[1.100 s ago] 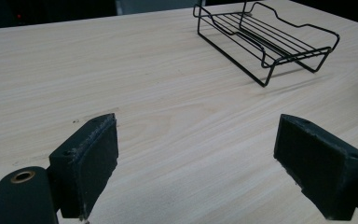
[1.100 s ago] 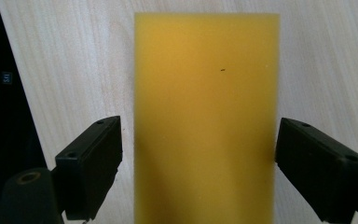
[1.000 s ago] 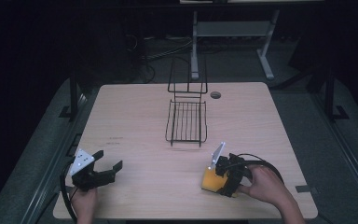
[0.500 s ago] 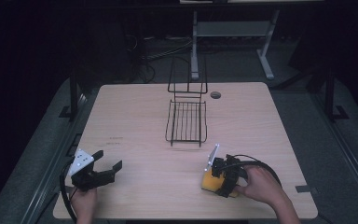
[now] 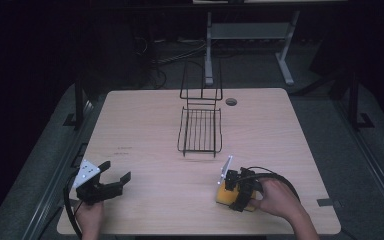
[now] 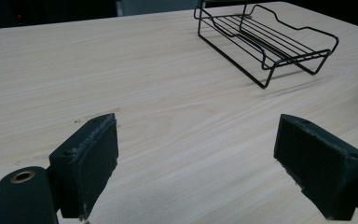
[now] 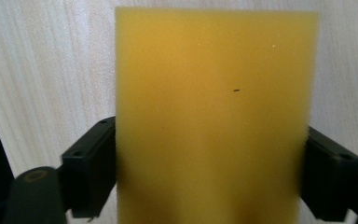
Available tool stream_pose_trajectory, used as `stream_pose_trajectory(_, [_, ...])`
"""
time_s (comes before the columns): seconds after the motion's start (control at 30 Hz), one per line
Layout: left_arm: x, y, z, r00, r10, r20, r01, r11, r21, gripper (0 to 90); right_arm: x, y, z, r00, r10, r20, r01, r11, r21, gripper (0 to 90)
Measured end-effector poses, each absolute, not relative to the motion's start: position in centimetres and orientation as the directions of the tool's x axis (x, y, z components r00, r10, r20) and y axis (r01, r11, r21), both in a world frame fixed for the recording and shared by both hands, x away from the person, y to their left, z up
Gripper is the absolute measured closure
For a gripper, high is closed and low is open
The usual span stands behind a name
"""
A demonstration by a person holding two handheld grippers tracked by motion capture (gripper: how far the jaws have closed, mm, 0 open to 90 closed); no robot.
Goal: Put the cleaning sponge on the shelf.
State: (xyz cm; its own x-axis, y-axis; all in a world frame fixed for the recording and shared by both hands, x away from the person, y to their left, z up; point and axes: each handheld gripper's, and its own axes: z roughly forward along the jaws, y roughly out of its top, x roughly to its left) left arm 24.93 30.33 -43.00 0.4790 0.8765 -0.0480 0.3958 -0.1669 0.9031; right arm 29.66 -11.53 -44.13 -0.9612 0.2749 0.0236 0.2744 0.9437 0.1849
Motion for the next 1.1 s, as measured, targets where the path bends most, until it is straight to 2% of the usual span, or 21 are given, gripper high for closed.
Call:
stream_pose_trajectory(0.47, [24.9,30.4,-43.0,0.479,0.877,-0.046,0.394,-0.168,0.904,13.0,29.8,-11.5,-44.0,-0.963,0.268,0.010,0.264,0.945,0.193,21.7])
stream_pose_trajectory(1.1, [25.0,30.4,-43.0,0.478,0.876,-0.058,0.397,-0.157,0.904,12.9,31.9,-9.1,-41.7,-0.981,0.192,-0.003,0.188,0.961,0.203,21.7])
